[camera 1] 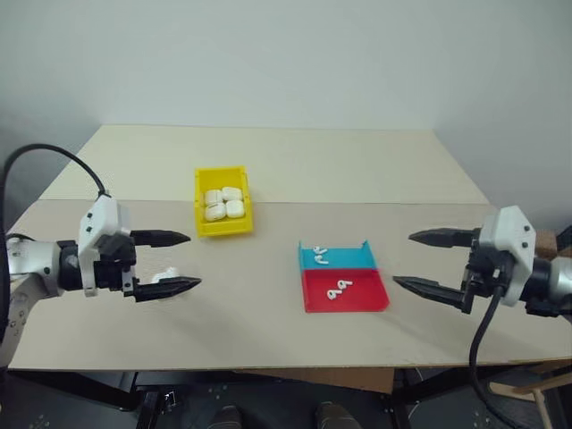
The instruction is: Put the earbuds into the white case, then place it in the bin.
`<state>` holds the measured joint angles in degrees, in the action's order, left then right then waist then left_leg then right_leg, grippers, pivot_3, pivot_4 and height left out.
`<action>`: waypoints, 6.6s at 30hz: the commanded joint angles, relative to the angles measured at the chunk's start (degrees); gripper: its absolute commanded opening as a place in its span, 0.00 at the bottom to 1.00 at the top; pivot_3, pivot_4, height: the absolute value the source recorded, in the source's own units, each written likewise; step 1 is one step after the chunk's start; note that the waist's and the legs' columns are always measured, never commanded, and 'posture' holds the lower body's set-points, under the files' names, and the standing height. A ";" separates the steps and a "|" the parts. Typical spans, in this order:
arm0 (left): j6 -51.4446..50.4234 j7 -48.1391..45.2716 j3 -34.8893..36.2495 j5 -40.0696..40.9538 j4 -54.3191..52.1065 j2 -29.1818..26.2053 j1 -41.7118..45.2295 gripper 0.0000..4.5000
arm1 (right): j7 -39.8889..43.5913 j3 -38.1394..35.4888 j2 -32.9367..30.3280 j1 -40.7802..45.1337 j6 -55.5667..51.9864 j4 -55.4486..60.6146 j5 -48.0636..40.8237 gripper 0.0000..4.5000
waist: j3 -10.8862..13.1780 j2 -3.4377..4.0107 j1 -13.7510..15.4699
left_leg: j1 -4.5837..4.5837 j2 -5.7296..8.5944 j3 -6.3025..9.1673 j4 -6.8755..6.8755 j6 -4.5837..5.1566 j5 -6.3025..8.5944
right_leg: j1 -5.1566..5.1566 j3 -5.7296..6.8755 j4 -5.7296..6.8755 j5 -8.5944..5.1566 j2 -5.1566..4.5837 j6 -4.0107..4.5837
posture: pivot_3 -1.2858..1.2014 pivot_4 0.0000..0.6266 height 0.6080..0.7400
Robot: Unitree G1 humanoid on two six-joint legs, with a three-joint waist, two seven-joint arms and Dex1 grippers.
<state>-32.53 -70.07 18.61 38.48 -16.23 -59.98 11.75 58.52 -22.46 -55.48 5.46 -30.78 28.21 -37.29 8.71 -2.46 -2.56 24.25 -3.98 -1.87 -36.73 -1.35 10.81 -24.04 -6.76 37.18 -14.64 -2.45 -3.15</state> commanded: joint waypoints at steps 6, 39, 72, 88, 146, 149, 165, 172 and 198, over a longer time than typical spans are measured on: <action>1.44 -0.82 -1.17 -2.16 -0.66 -2.13 2.29 0.99 | -1.75 -2.15 0.15 -1.16 -0.80 3.03 -1.41 1.00 | 0.00 0.00 0.17 | 0.03 0.01 0.00 -0.01 0.00 0.00 | 0.00 0.00 -0.01 -0.01 -0.01 -0.02 | 0.52 0.24 1.00; -19.20 -8.72 -47.33 -39.58 8.21 -10.12 42.14 0.99 | -7.44 2.61 2.60 2.21 -3.37 5.40 -2.30 1.00 | 0.02 -0.02 0.71 | 0.13 0.07 0.04 -0.09 0.02 0.01 | -0.02 -0.02 0.01 -0.03 0.03 -0.08 | 0.52 0.24 1.00; -3.91 -12.31 -55.39 -55.17 33.99 2.47 43.02 0.99 | -6.71 -0.06 -1.10 1.85 -7.90 7.24 -6.69 1.00 | 0.02 -0.02 1.45 | 0.17 0.08 0.13 -0.17 0.06 0.03 | -0.01 0.02 0.06 -0.02 0.04 -0.08 | 0.52 0.24 1.00; -1.50 -13.65 -49.24 -55.52 31.38 3.56 38.33 0.62 | -7.77 0.08 -0.87 1.62 -7.78 8.30 -6.97 1.00 | 0.02 -0.02 1.53 | 0.16 0.08 0.13 -0.18 0.06 0.03 | 0.01 0.02 0.08 -0.02 0.03 -0.09 | 0.52 0.24 1.00; 3.24 -2.82 -14.29 6.28 -1.56 29.89 17.11 0.62 | 9.51 59.09 10.17 42.65 -5.73 -20.76 40.14 0.65 | -0.04 0.08 0.11 | -0.05 0.07 0.24 -0.25 0.15 0.09 | 0.34 0.17 -0.02 0.01 0.01 -0.10 | 0.52 0.24 1.00; 3.44 -1.71 -14.69 6.42 -1.94 30.17 17.32 0.62 | 10.45 59.24 10.93 42.38 -4.66 -21.56 41.39 0.65 | -0.04 0.08 0.15 | -0.05 0.07 0.24 -0.26 0.15 0.09 | 0.34 0.17 -0.02 0.02 0.01 -0.10 | 0.52 0.24 1.00; 4.07 -0.43 -15.17 7.55 -2.08 29.87 18.23 0.62 | 13.33 59.12 12.09 40.08 1.42 -23.79 46.90 0.23 | -0.04 0.08 0.13 | -0.06 0.07 0.24 -0.25 0.15 0.09 | 0.36 0.18 -0.04 0.02 0.02 -0.10 | 0.52 0.24 1.00; 4.39 -0.83 -15.24 7.44 -1.67 29.76 18.20 0.62 | 12.79 57.48 12.49 38.94 -0.16 -22.52 46.82 0.14 | -0.04 0.08 0.16 | -0.07 0.07 0.24 -0.25 0.15 0.09 | 0.37 0.18 -0.04 0.02 0.01 -0.10 | 0.52 0.24 1.00; 1.86 0.03 -20.59 5.25 4.72 31.85 27.92 0.62 | -25.47 5.06 38.71 26.85 -21.18 11.03 -17.74 0.14 | -0.01 0.13 0.11 | -0.07 0.07 0.48 -0.18 0.15 0.08 | 0.53 0.37 -0.09 0.01 0.03 -0.09 | 0.52 0.24 1.00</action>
<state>-30.43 -70.41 -1.68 43.92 -10.95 -28.00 38.17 35.29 -18.40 -16.93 31.38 -51.92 37.82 -52.55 8.70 -2.33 -2.45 24.19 -3.92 -1.39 -36.90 -1.20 10.89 -23.52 -6.39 37.09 -14.64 -2.43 -3.23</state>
